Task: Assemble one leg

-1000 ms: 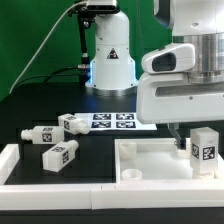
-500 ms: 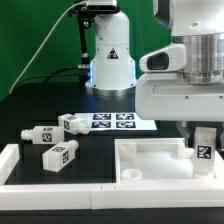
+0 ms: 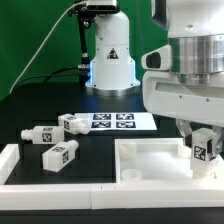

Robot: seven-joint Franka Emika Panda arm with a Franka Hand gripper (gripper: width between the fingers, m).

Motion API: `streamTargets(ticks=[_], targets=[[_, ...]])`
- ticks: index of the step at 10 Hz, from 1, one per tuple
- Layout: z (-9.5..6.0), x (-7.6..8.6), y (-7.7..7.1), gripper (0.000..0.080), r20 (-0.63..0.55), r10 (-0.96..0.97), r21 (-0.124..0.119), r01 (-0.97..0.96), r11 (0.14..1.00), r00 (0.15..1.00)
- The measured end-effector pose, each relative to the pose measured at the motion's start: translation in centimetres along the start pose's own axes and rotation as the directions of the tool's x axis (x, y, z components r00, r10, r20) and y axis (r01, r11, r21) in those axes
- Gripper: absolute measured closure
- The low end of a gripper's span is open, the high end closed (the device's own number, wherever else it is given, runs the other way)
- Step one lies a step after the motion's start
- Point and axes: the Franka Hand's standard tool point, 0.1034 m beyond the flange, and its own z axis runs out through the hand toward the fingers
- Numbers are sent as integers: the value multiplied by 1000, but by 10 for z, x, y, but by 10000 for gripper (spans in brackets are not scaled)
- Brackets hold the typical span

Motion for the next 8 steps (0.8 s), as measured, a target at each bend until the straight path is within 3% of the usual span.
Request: streamTargets(ticks=[3, 4, 5, 6, 7, 8], targets=[[0, 2, 1, 512, 24, 284, 1, -284, 959, 959], [0, 2, 2, 512, 24, 266, 2, -266, 964, 964], [0, 1, 2, 512, 23, 218, 1, -219, 976, 976], [0, -3, 4, 341, 20, 63, -30, -63, 998, 998], [-3, -5, 2, 219, 21, -165, -45, 166, 985, 986], [-3, -5, 1, 219, 31, -355, -39, 356, 934, 934]])
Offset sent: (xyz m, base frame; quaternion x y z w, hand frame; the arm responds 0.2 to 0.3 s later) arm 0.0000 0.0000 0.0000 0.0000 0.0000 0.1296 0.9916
